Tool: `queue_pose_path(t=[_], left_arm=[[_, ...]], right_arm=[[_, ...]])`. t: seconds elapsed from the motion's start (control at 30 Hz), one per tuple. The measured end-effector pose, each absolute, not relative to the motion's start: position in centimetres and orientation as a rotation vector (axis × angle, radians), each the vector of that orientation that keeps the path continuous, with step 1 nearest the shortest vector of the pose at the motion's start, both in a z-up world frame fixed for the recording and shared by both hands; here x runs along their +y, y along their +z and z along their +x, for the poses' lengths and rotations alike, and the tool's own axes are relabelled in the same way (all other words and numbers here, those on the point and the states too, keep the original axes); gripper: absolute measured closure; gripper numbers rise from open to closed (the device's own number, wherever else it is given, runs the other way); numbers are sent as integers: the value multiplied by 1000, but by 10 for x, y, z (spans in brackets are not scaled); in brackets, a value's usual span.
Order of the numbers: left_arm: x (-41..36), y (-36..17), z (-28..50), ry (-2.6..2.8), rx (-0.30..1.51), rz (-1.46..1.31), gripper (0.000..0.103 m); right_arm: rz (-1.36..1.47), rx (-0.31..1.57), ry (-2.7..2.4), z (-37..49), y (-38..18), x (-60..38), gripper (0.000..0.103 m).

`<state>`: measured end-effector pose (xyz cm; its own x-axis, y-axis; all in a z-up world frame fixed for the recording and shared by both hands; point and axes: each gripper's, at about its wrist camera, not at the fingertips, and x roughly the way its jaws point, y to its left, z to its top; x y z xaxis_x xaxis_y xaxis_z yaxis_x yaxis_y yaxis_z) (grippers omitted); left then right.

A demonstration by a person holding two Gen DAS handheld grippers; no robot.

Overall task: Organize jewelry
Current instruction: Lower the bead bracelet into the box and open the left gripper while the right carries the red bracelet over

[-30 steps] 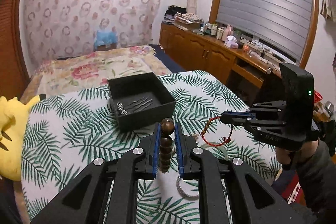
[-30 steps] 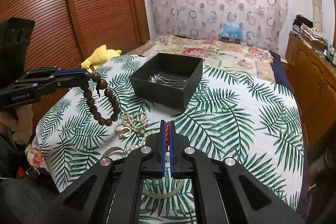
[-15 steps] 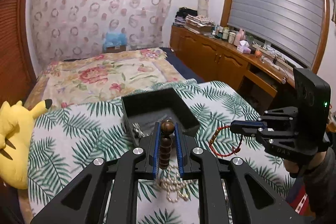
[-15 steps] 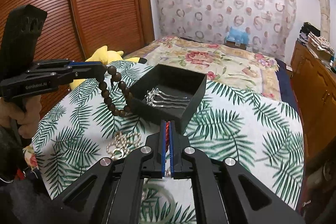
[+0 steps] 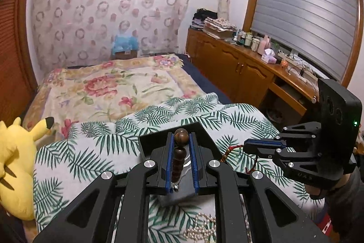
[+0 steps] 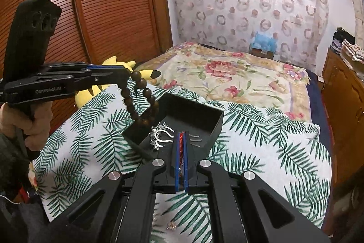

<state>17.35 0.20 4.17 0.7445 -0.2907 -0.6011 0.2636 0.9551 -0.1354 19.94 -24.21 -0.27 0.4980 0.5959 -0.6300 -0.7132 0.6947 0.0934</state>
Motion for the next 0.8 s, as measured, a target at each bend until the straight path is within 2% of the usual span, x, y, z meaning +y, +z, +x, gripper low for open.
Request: queue_pose_path(t=[0.4, 0.47, 0.57, 0.63, 0.7, 0.8], left_arm=[[-8, 12, 223, -293, 723, -30, 89], [-6, 6, 225, -278, 729, -23, 82], [0, 0, 224, -256, 740, -33, 79], [5, -1, 219, -235, 738, -30, 74], [9, -3, 214, -215, 732, -26, 63], [17, -6, 207, -193, 743, -36, 57]], right_arm=[[-168, 695, 814, 223, -13, -228, 99], [-172, 692, 821, 225, -14, -225, 99], [-176, 700, 829, 227, -18, -219, 99], [-181, 709, 834, 229, -22, -215, 99], [-182, 713, 838, 230, -24, -212, 99], [-174, 723, 845, 233, -27, -208, 99]])
